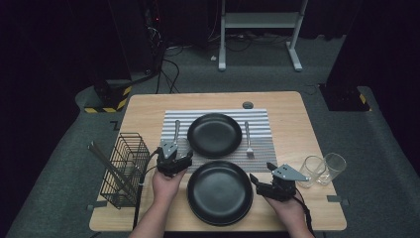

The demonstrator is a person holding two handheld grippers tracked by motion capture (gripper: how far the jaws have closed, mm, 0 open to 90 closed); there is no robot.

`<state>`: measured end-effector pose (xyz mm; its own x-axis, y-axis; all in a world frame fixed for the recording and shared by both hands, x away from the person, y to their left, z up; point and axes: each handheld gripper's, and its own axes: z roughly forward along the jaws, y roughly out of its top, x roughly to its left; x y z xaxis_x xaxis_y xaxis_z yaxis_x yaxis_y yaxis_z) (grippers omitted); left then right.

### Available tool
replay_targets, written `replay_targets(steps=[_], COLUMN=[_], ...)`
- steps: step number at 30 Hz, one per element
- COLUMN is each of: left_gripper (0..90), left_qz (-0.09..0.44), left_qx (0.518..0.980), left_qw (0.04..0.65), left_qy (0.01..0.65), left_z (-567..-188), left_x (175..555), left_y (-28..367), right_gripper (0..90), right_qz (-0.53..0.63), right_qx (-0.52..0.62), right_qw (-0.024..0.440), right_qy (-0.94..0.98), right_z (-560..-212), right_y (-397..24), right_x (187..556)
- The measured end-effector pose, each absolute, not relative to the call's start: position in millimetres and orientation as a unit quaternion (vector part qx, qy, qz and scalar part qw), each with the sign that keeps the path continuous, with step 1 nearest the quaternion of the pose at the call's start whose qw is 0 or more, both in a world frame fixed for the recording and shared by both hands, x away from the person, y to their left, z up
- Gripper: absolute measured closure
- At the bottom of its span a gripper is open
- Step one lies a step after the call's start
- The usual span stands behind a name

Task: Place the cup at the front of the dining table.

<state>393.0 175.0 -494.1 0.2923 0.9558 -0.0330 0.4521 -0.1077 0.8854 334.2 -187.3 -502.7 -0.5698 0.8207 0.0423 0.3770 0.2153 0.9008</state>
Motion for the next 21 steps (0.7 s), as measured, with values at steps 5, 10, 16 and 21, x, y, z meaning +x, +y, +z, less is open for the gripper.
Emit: replay_targets(steps=[5,10,16,21], left_gripper=[30.2,30.2,30.2,30.1], left_qz=[0.306,0.319,0.319,0.329], left_qx=[0.68,0.683,0.678,0.679], left_qw=[0.423,0.411,0.413,0.412], left_qy=[0.515,0.512,0.518,0.51], left_z=[-495.4,-495.0,-495.5,-497.4], left_x=[398.6,401.3,405.2,403.9], left_y=[173.7,171.6,174.4,172.6], right_gripper=[21.6,21.6,21.6,21.7], right_qz=[0.481,0.481,0.481,0.482], right_qx=[0.402,0.403,0.403,0.404], right_qw=[0.231,0.23,0.229,0.228], right_qy=[0.744,0.744,0.744,0.744], right_z=[-502.4,-502.6,-502.9,-503.1], right_y=[-187.8,-188.0,-187.9,-188.0], right_x=[334.3,334.3,334.6,334.5])
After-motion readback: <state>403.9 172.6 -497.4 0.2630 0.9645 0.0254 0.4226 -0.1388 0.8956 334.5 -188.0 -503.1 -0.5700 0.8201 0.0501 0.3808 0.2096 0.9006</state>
